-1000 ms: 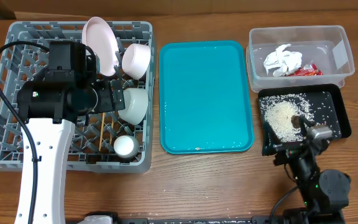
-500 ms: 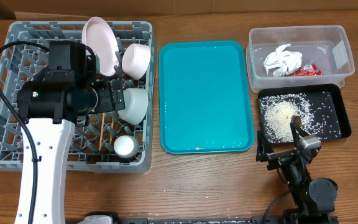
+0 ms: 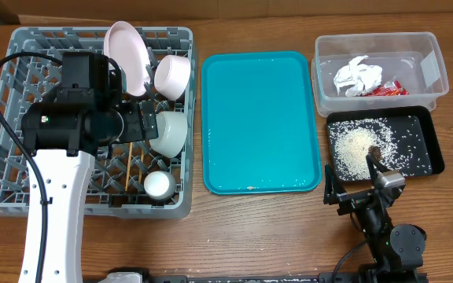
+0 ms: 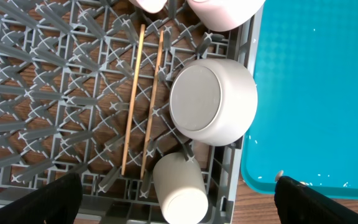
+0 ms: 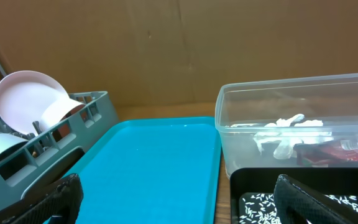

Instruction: Sort waste into correct bins and load items into the dishwasher

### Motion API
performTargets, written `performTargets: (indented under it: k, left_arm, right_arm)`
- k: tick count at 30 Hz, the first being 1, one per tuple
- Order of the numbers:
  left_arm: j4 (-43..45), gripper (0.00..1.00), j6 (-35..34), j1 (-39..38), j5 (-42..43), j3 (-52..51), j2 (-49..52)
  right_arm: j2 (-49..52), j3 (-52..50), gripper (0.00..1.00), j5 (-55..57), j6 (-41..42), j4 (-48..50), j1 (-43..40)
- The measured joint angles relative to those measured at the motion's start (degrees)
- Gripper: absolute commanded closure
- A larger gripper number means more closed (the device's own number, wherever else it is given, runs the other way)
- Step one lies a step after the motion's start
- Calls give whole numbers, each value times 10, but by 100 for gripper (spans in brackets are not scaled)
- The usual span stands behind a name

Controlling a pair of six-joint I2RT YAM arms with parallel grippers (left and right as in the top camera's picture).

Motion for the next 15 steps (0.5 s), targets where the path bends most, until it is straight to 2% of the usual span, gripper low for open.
performTargets:
  k: [15]
  left_arm:
    - [0,0,0,0,0,0,0]
  right_arm:
    - [0,0,0,0,0,0,0]
